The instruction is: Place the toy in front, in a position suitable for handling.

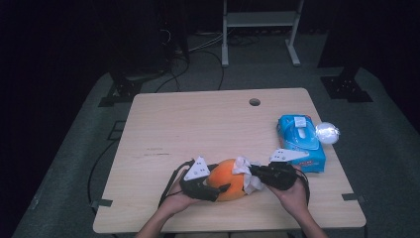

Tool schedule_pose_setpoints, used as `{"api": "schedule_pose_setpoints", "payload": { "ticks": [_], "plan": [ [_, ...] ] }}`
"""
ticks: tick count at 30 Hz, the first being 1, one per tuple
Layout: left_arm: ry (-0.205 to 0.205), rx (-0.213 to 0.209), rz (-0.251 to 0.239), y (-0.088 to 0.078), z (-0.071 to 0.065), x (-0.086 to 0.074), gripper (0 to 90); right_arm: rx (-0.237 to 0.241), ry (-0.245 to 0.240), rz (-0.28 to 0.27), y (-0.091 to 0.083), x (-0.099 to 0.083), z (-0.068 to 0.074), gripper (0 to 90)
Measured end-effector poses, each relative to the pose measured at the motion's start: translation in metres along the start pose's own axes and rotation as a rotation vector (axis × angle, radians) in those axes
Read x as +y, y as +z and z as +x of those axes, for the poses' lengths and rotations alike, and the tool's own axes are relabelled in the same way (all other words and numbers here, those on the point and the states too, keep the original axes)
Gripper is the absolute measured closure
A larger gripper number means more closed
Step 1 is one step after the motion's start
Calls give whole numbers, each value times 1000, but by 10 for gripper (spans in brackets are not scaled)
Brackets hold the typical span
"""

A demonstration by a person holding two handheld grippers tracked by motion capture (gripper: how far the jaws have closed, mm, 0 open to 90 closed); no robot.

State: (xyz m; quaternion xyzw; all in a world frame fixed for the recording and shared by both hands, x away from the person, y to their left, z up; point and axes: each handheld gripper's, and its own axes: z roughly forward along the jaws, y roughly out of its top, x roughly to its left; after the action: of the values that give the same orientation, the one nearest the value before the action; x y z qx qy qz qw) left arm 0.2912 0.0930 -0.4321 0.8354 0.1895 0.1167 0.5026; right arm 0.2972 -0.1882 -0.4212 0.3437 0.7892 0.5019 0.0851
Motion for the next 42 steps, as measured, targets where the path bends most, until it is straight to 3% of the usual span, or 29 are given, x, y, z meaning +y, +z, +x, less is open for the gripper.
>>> {"api": "schedule_pose_setpoints", "payload": {
  "ticks": [3, 6, 12, 14, 18, 23, 25, 28, 32, 35, 38, 42],
  "plan": [
    [15, -25, 5, -2, 0, 0, 265, 23, -12, -30, -1, 4, 5, 863],
    [15, -46, 11, -4, 2, 0, 261, 35, -11, -18, 1, 2, 5, 863],
    [-21, -47, 32, -5, 9, 4, 127, 76, -25, -2, 3, 0, 5, 864],
    [-31, -64, 33, -3, 10, 2, 136, 79, -31, -2, 2, 0, 6, 864],
    [-1, -87, 27, -6, 7, 2, 254, 53, -9, -1, 2, -1, 1, 864],
    [16, -130, 30, -8, 6, 1, 271, 18, 17, 9, 1, -2, -3, 864],
    [10, -143, 30, -9, 7, 0, 269, 20, 5, -3, -1, 1, 0, 864],
    [7, -147, 27, -9, 7, 0, 258, 62, -21, -44, -3, 4, 8, 864],
    [1, -130, 39, -6, 8, 1, 187, 79, -50, -32, -1, 5, 14, 865],
    [-33, -115, 51, -3, 10, 2, 151, 95, -41, -30, 0, 5, 12, 865],
    [21, -63, 41, -3, 5, 5, 322, 84, -35, -34, 1, 7, 13, 865],
    [77, 3, -33, 3, -3, 11, 403, 72, -46, -69, -3, 14, 15, 866]
  ]
}}
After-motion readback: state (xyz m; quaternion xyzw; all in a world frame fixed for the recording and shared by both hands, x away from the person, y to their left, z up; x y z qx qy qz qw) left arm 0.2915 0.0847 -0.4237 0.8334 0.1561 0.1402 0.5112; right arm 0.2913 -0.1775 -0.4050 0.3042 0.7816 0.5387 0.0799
